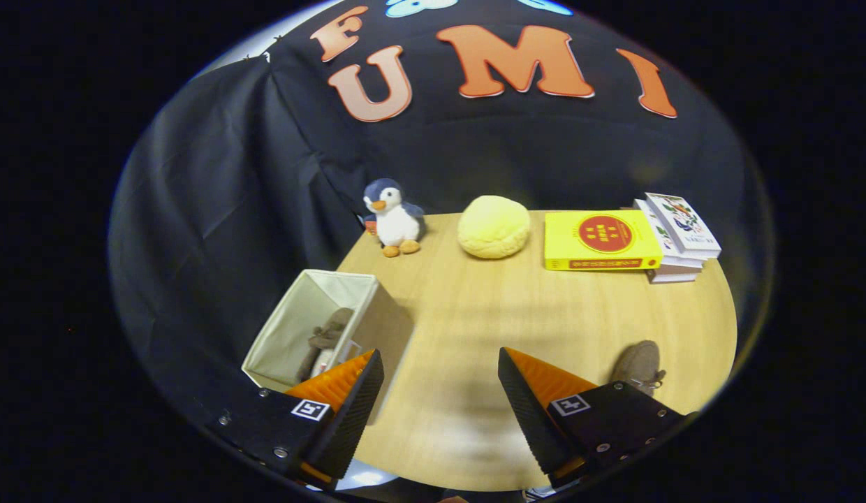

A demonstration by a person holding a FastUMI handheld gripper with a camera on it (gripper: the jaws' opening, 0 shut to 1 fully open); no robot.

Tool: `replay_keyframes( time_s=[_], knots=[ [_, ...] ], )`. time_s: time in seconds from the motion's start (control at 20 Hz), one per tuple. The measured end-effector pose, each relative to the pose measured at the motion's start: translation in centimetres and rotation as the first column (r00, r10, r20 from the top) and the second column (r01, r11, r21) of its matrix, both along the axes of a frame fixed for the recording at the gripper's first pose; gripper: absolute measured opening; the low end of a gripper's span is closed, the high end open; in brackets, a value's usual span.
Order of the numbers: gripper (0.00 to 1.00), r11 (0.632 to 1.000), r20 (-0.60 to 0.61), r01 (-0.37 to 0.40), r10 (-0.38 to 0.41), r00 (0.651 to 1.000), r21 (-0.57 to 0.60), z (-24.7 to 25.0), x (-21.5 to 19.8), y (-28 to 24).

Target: Open the storage box then place both shoes into the box .Put the left shoe in first, then the right shoe, with the right side of both shoes facing outward in a uniform manner.

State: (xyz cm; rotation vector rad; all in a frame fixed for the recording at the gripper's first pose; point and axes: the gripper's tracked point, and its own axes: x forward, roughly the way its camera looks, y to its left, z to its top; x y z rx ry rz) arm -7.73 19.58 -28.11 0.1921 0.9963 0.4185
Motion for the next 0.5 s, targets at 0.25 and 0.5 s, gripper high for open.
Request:
replay_keyframes(
  time_s=[0.25,0.5],
  knots=[
    [0.99,0.988,-0.036,0.122,-0.126,0.991,-0.093,-4.2,-1.3,-9.9],
    [0.98,0.966,-0.079,0.167,-0.186,0.979,-0.196,-8.7,-3.5,-17.6]
  ],
)
